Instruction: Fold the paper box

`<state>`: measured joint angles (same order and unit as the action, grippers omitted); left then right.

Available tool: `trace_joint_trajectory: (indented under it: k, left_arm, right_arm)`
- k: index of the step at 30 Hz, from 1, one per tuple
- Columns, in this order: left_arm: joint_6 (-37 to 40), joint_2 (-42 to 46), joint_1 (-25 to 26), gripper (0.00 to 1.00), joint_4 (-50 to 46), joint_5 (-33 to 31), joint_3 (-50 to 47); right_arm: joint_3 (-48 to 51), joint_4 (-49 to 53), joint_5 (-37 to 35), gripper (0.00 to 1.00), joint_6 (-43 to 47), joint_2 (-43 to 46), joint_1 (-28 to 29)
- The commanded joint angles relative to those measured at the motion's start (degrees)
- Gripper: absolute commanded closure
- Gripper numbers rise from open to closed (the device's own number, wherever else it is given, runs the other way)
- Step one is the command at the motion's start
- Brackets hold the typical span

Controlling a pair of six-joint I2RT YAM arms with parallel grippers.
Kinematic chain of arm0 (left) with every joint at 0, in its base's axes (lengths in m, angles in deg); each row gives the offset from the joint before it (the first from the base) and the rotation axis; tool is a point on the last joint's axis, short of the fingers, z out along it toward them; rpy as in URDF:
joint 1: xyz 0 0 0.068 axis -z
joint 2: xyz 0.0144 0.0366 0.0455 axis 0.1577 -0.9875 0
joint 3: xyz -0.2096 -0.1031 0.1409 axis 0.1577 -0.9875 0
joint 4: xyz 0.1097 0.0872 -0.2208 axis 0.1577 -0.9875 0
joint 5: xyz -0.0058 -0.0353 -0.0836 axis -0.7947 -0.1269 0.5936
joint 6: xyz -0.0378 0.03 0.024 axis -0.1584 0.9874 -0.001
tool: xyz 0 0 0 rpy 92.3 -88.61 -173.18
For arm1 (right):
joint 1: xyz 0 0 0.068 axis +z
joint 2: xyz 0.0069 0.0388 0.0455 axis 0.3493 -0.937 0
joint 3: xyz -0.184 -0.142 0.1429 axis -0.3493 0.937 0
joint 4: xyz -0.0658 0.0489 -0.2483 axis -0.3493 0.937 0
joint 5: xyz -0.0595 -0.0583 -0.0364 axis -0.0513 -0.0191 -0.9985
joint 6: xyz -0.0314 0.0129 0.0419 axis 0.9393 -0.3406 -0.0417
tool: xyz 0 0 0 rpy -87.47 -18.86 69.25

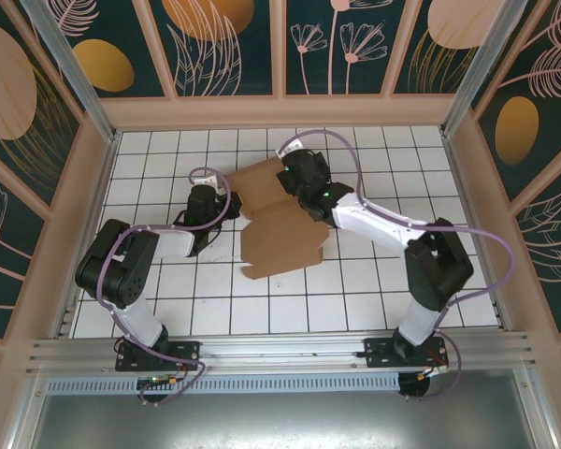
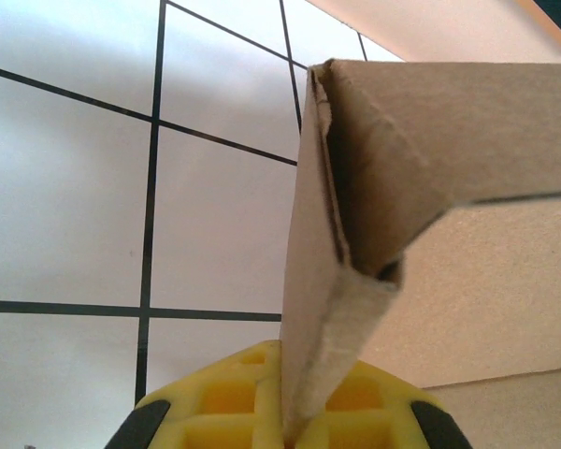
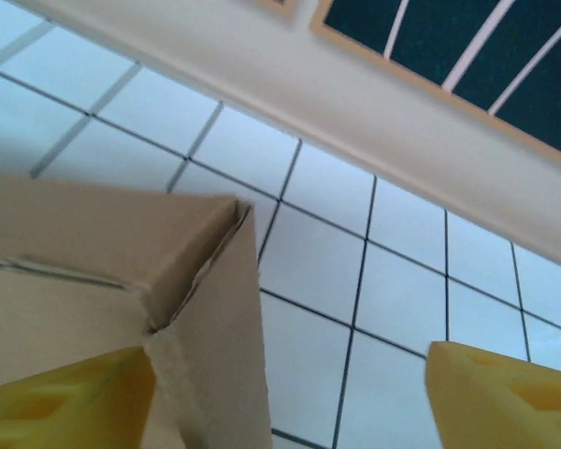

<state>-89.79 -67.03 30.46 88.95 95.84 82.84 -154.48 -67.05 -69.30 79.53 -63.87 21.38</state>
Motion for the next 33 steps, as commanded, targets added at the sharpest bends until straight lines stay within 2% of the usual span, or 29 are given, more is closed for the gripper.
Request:
trace_joint_trajectory:
  k: [1,9,17,22,28,33]
  left_arm:
    - [-0.7,-0.8,0.3,1.00,1.8,1.0,1.9]
    - [-0.7,-0.9,0.3,1.00,1.6,1.1,2.1]
    - [-0.9,-1.2,0.3,1.00,1.2,1.3,2.4]
    - [-0.9,-1.1,0.3,1.00,1.1,1.3,2.4]
    - [-1.2,-1.3,0.3,1.00,1.1,1.5,2.4]
    - [-0.9,-1.2,0.3,1.00,0.9,1.4,2.3]
  right_arm:
    - [2.6,-3.1,8.1,0.20,-3.7,5.4,-1.5]
    - [9.1,-7.1,22.1,0.20,-11.8,14.6,-7.3]
    - [10.8,-5.3,21.8,0.22,-9.0,16.2,-7.9]
    - [8.1,-2.2,15.9,0.23,-3.6,13.4,-5.1]
    - [1.7,0.1,1.9,0.25,-0.1,5.0,-1.0]
    - [-3.0,0.8,-5.6,0.34,2.2,-1.6,-0.1]
